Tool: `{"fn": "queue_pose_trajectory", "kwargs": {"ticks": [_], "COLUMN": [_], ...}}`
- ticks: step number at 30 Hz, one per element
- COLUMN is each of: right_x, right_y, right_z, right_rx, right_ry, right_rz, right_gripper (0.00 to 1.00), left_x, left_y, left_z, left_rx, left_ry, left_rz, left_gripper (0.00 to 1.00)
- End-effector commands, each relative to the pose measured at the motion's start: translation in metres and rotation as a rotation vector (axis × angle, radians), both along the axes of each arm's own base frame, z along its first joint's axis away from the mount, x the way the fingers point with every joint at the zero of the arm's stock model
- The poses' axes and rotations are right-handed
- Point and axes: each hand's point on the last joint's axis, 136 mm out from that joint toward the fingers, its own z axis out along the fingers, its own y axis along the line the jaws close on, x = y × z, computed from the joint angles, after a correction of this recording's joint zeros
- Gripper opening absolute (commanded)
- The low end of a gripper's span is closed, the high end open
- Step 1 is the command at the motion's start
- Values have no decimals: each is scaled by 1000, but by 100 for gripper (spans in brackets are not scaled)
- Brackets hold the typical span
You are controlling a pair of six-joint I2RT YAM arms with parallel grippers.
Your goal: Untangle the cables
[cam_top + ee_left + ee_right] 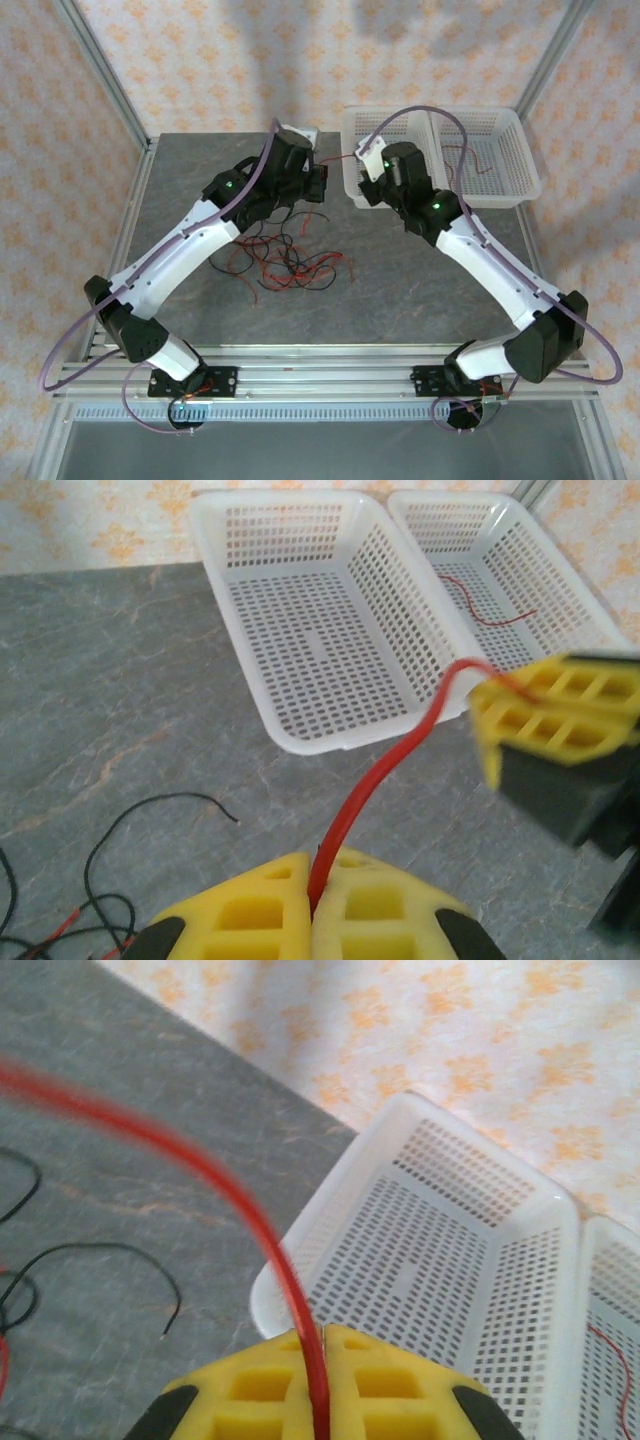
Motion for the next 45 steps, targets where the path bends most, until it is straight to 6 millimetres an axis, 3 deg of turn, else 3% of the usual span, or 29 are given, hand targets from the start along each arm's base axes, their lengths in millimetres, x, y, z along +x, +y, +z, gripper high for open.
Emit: {"fn": "queue_pose_trajectory", "kwargs": {"ticks": [1,9,11,13,16,21,28,33,37,41,45], "right_x": [11,16,16,18,26,37,60,88,121,159,188], "right_y": [-39,-89,-93,-101,-125,-178,-257,-293,-311,-329,-344], "right_z": [53,98,104,108,111,116,110,89,58,7,-63], "right_rx": [128,325,339,338,330,361,438,460,464,428,413], "right_ry": [-140,-261,-277,-285,-295,-323,-368,-367,-326,-224,-72], "right_rz": [-180,-362,-369,-401,-500,-692,-931,-1009,-1020,-1067,-1121], "right_gripper": [0,0,0,0,0,0,0,0,0,0,0], "left_x": [-9,-17,-18,-18,-19,-24,-32,-39,-43,-46,-48], "left_y": [11,7,5,3,9,21,40,55,64,70,75], "left_z": [-4,-28,-30,-29,-23,-19,-38,-54,-66,-76,-83], "left_rx": [-1,-35,-47,-61,-71,-66,-47,-43,-31,-34,-15], "left_ry": [-2,24,27,19,-5,-24,-3,8,20,29,41], "left_rz": [39,12,-1,-4,16,54,119,174,210,233,251], "left_gripper": [7,17,28,46,64,67,67,67,67,67,67]}}
